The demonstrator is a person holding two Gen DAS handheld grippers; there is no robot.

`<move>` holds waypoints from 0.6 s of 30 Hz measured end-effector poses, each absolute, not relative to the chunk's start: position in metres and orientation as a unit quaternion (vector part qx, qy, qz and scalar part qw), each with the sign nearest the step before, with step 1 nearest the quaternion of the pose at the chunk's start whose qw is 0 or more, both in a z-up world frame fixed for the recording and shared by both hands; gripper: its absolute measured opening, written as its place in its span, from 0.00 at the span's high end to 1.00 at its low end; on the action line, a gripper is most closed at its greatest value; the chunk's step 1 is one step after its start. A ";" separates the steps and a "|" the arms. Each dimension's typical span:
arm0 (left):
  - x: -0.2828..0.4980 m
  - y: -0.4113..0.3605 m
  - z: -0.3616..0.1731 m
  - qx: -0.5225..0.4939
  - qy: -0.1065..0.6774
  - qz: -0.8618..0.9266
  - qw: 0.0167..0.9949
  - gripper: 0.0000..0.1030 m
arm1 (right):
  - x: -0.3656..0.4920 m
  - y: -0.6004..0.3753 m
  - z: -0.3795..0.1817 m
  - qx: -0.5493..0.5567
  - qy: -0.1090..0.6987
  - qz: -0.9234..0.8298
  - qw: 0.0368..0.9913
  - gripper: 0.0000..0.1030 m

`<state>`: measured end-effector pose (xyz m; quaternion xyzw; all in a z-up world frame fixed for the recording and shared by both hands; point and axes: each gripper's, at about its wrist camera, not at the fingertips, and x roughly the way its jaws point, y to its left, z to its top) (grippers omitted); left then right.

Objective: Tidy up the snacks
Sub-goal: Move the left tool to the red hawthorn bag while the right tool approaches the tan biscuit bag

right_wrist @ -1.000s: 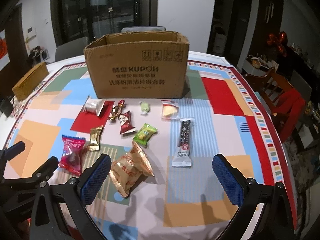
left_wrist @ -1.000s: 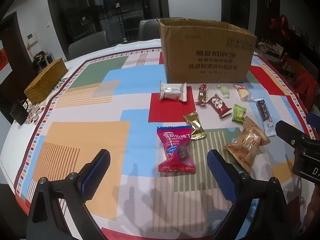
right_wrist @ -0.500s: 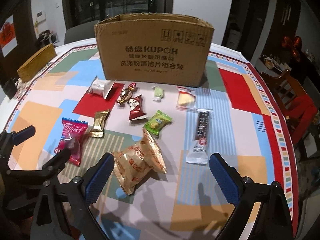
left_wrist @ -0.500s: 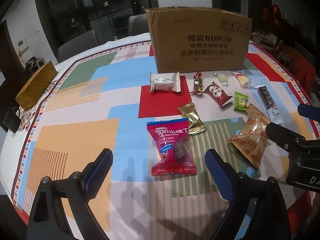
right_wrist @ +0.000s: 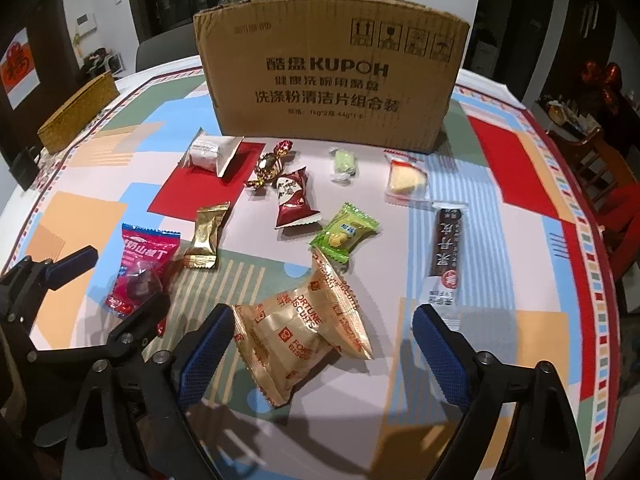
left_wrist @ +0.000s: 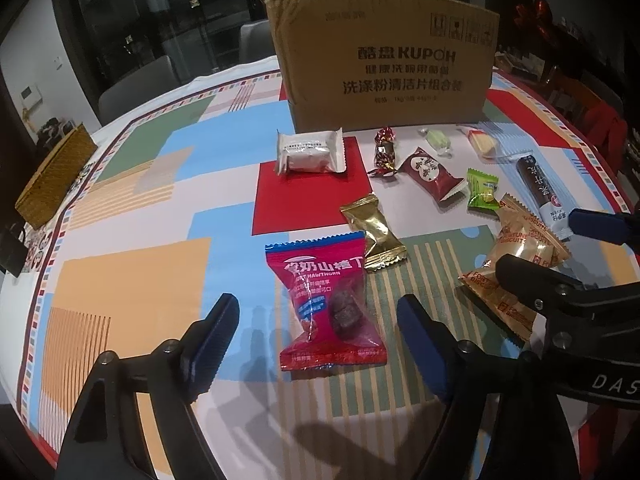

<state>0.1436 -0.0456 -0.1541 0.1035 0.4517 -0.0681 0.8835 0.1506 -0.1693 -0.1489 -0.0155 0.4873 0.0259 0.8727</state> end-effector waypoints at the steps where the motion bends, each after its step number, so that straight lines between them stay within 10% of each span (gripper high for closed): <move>1: 0.145 -0.046 -0.155 0.105 0.452 -0.069 0.883 0.25 | 0.153 -0.170 -0.151 -0.011 0.492 0.030 0.870 0.20; 18: 0.155 -0.043 -0.166 0.093 0.468 -0.066 0.876 0.61 | 0.165 -0.159 -0.167 0.019 0.519 0.067 0.852 0.51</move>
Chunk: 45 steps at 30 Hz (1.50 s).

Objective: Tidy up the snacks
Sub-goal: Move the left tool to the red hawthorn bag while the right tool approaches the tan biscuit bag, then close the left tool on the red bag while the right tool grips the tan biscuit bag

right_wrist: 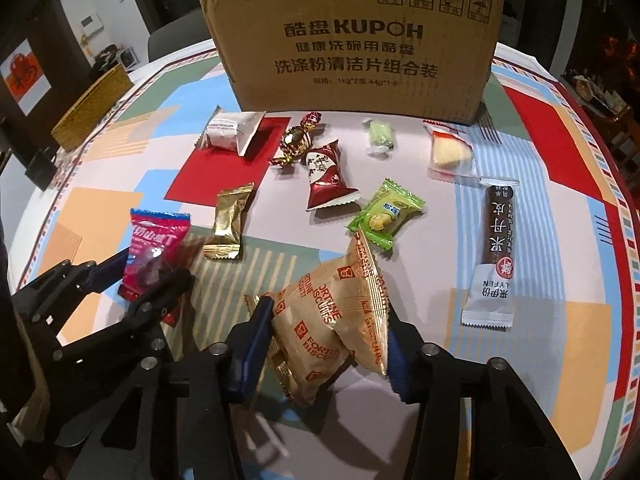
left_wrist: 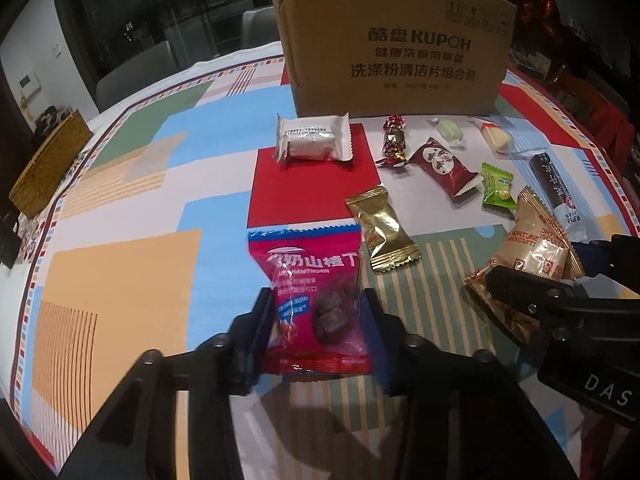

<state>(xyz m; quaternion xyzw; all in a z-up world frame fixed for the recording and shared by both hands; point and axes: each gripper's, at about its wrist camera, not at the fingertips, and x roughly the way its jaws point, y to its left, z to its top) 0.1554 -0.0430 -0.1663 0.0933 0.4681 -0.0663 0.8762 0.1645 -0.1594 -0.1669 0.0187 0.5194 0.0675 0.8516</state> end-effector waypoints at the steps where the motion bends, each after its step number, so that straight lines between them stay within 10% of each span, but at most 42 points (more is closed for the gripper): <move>1: 0.155 -0.043 -0.166 0.095 0.467 -0.067 0.877 0.63 | 0.164 -0.159 -0.166 0.018 0.519 0.068 0.852 0.52; 45: 0.174 -0.057 -0.052 0.081 0.402 -0.083 0.908 0.68 | 0.175 -0.210 -0.046 0.018 0.376 0.010 0.926 0.55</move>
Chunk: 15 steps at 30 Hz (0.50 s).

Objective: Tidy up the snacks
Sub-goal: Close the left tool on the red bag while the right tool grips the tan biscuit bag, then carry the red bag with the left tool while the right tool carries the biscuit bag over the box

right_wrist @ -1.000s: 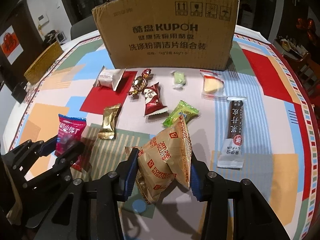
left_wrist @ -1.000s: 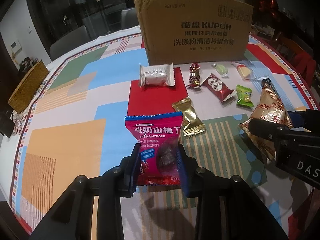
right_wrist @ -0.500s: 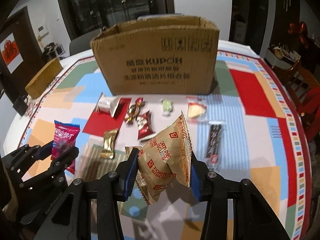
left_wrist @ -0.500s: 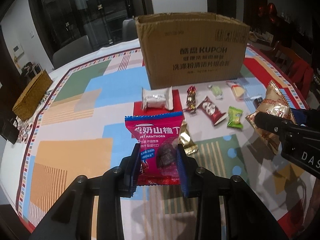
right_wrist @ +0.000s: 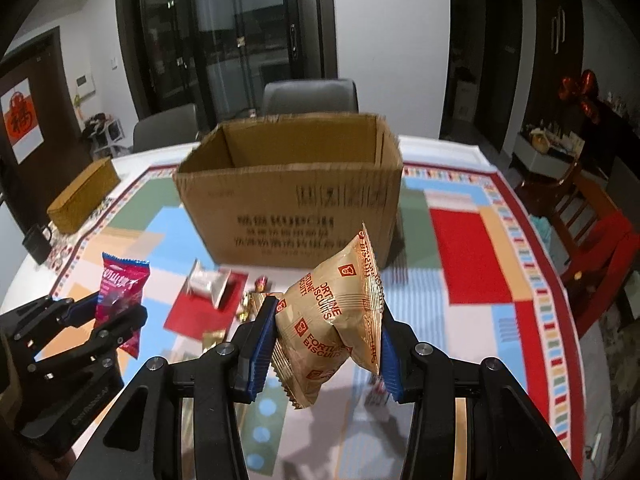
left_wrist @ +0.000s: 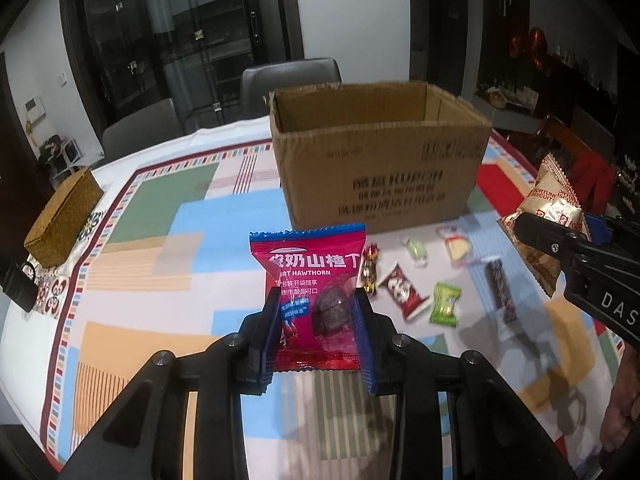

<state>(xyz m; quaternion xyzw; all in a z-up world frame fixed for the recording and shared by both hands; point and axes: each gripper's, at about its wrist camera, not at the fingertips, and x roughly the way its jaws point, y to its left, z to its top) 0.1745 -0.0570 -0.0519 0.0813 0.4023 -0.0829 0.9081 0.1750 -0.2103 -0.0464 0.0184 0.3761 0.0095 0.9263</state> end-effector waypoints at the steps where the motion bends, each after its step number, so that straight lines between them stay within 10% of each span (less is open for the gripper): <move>1: 0.176 -0.058 -0.048 0.082 0.398 -0.083 0.910 0.68 | 0.177 -0.211 -0.043 0.018 0.372 0.009 0.928 0.55; 15: 0.210 -0.062 -0.006 0.080 0.356 -0.085 0.927 0.68 | 0.207 -0.220 0.000 0.016 0.318 -0.006 0.948 0.55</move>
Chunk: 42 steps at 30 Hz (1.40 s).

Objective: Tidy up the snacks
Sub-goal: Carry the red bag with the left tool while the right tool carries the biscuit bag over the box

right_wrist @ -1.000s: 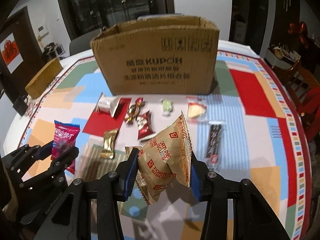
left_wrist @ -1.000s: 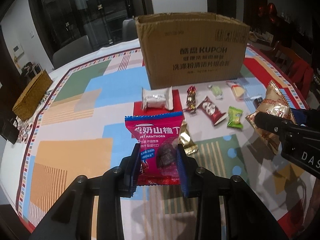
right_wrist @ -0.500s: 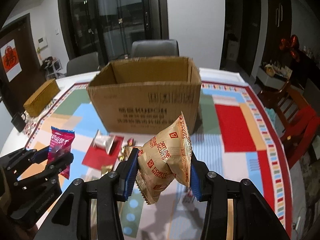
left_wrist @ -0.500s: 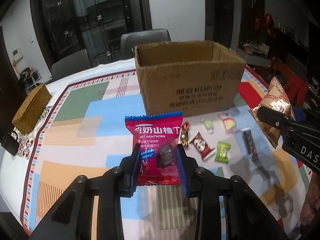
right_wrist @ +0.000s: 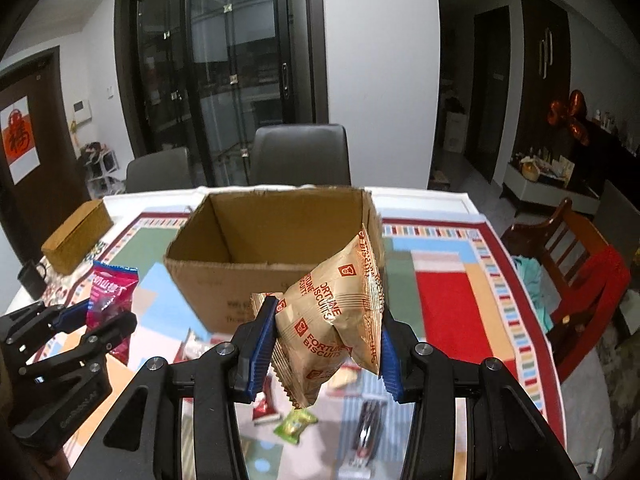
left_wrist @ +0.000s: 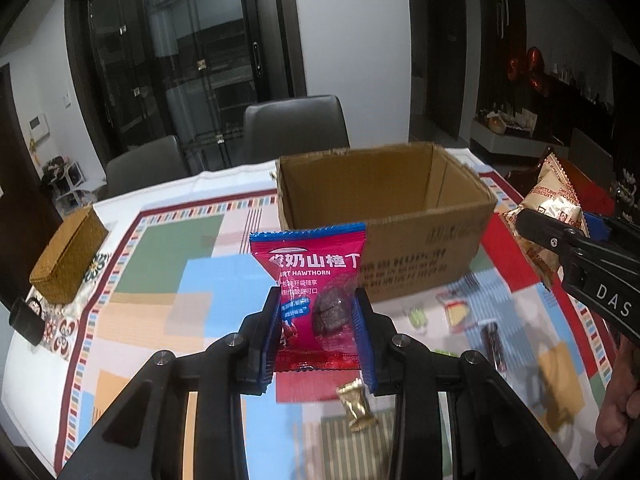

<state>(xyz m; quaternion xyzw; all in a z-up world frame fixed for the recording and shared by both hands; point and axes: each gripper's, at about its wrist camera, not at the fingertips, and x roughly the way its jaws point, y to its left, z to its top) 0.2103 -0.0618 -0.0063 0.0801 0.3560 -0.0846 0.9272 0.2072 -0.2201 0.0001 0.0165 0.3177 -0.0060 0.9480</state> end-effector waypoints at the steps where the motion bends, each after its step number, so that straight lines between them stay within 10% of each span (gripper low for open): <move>1: 0.214 -0.063 -0.004 0.080 0.353 -0.085 0.928 0.68 | 0.210 -0.220 0.002 0.016 0.315 -0.007 0.949 0.55; 42: 0.341 -0.069 0.018 0.058 0.306 -0.064 0.948 0.67 | 0.318 -0.220 0.012 0.036 0.293 -0.023 0.955 0.55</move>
